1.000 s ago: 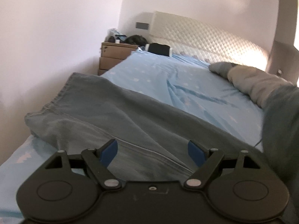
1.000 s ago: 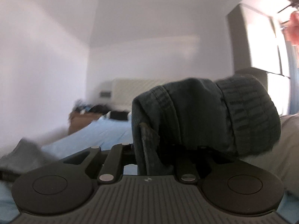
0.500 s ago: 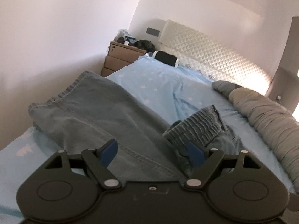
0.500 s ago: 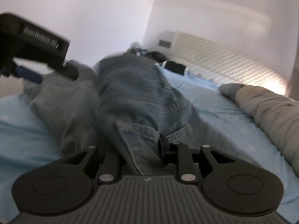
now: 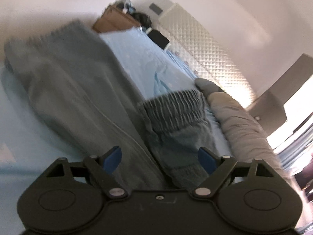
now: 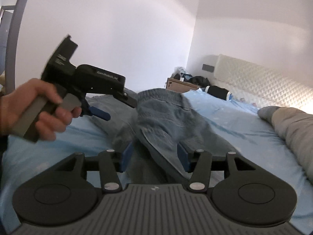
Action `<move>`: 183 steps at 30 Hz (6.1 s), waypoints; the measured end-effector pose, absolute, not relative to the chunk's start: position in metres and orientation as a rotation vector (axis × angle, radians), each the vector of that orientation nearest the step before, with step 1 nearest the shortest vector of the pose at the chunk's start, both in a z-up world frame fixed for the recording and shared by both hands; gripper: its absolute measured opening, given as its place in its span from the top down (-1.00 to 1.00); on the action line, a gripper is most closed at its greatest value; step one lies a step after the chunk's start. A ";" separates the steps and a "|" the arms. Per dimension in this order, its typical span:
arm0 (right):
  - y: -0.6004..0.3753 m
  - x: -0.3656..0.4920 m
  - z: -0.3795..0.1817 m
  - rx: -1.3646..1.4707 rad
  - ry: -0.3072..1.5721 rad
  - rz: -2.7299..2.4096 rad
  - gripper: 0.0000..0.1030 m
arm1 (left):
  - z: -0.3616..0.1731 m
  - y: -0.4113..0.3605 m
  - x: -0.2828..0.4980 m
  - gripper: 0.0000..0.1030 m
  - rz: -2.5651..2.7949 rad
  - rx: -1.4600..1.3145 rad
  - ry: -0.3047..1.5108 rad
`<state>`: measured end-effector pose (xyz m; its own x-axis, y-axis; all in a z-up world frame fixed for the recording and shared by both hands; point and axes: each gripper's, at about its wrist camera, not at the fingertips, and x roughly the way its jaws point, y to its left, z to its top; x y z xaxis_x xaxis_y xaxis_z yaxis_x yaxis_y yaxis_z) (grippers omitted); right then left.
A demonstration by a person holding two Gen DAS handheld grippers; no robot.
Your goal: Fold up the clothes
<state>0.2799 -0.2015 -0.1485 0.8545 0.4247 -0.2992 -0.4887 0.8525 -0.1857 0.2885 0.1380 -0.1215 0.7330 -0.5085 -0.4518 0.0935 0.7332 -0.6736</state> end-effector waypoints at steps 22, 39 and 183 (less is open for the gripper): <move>-0.331 0.237 -0.214 0.648 0.468 0.381 -0.14 | -0.149 0.080 0.312 -0.15 -0.535 -0.919 0.852; -0.314 0.261 -0.203 0.846 0.584 0.372 -0.41 | -0.157 0.098 0.308 0.71 -0.416 -0.986 0.880; -0.425 0.142 -0.131 0.286 0.408 -0.248 -0.27 | -0.121 0.277 0.340 0.32 0.130 -0.118 0.699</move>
